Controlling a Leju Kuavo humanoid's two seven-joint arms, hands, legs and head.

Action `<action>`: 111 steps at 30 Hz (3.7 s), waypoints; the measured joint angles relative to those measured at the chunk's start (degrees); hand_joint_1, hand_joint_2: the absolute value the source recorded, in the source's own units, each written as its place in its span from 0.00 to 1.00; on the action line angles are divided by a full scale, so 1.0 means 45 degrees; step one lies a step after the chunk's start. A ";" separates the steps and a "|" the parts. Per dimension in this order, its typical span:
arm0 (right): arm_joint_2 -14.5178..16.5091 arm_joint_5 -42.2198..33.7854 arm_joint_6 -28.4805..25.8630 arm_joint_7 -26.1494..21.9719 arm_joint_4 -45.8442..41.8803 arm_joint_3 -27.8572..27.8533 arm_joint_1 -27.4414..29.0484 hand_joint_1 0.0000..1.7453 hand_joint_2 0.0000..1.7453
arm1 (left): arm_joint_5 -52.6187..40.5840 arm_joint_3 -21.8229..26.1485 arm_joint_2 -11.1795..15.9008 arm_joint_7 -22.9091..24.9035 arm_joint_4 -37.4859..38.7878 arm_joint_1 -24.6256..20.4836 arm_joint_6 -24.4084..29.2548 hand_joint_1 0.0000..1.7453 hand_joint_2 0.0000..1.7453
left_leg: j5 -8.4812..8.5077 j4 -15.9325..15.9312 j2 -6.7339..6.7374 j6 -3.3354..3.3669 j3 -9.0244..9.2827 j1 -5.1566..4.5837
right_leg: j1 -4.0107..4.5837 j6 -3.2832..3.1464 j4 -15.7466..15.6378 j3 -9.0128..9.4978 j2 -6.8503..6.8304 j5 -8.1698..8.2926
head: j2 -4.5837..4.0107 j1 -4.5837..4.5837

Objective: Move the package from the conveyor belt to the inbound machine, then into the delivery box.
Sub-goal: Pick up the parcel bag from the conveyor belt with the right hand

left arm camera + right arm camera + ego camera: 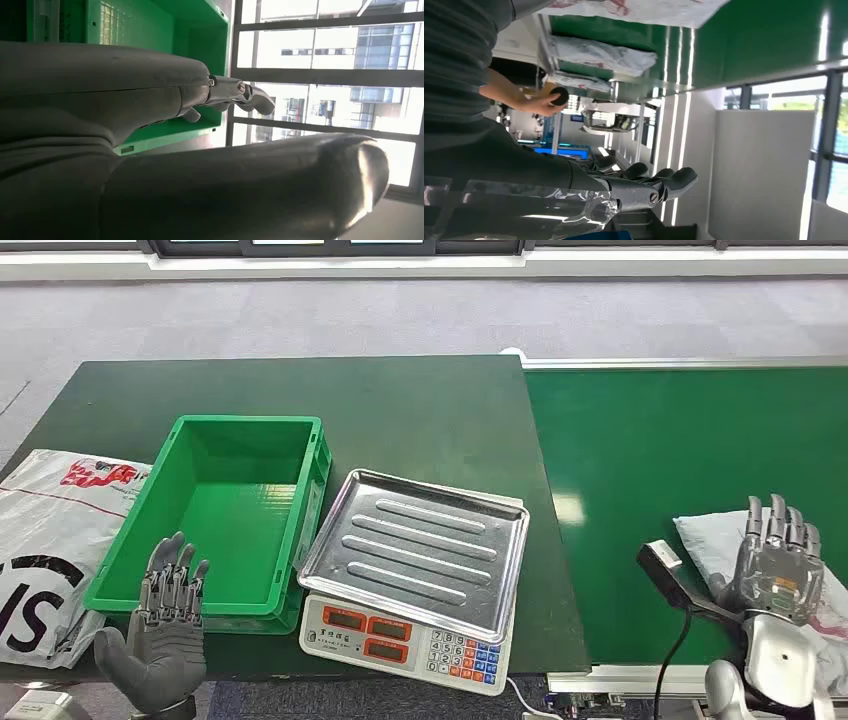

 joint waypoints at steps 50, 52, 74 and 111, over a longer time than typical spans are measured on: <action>-0.1336 -0.3158 0.3526 -0.2209 1.1706 -0.0333 -0.5098 0.50 1.00 | 0.0348 -0.0267 0.0634 0.0555 0.0798 -0.0702 0.1424 0.00 0.00 | -0.0030 0.0008 0.0027 0.0029 0.0179 0.0025 | 0.0031 0.0027 -0.0033 0.0188 0.0025 -0.0021 | 0.0001 0.0000; -0.1337 -0.3273 0.3621 -0.2271 1.1705 -0.0019 -0.5036 1.00 1.00 | 0.0375 -0.0311 0.0658 0.0549 0.0817 -0.0701 0.1450 0.00 0.00 | -0.0037 0.0008 0.0036 0.0031 0.0207 0.0031 | 0.0039 0.0027 -0.0041 0.0215 0.0039 -0.0021 | 0.0001 0.0000; -0.0121 -0.3436 -0.1128 -0.2298 0.6377 0.2014 -0.2342 1.00 1.00 | -0.0221 -0.0183 0.0070 0.0427 -0.0056 0.0179 0.0523 0.00 0.00 | -0.0084 0.0007 -0.0018 0.0039 0.0166 0.0039 | 0.0038 0.0051 -0.0048 0.0210 0.0023 -0.0065 | 0.0000 0.0000; 0.2147 -0.8747 -0.7463 -0.8879 -0.0835 0.1036 -0.1674 1.00 1.00 | 0.0260 -0.0990 0.0688 -0.0289 0.1250 -0.0364 0.1320 0.00 0.00 | -0.0041 0.0006 -0.0025 0.0048 0.0139 0.0017 | 0.0015 0.0055 -0.0041 0.0180 0.0007 -0.0051 | 0.0000 0.0000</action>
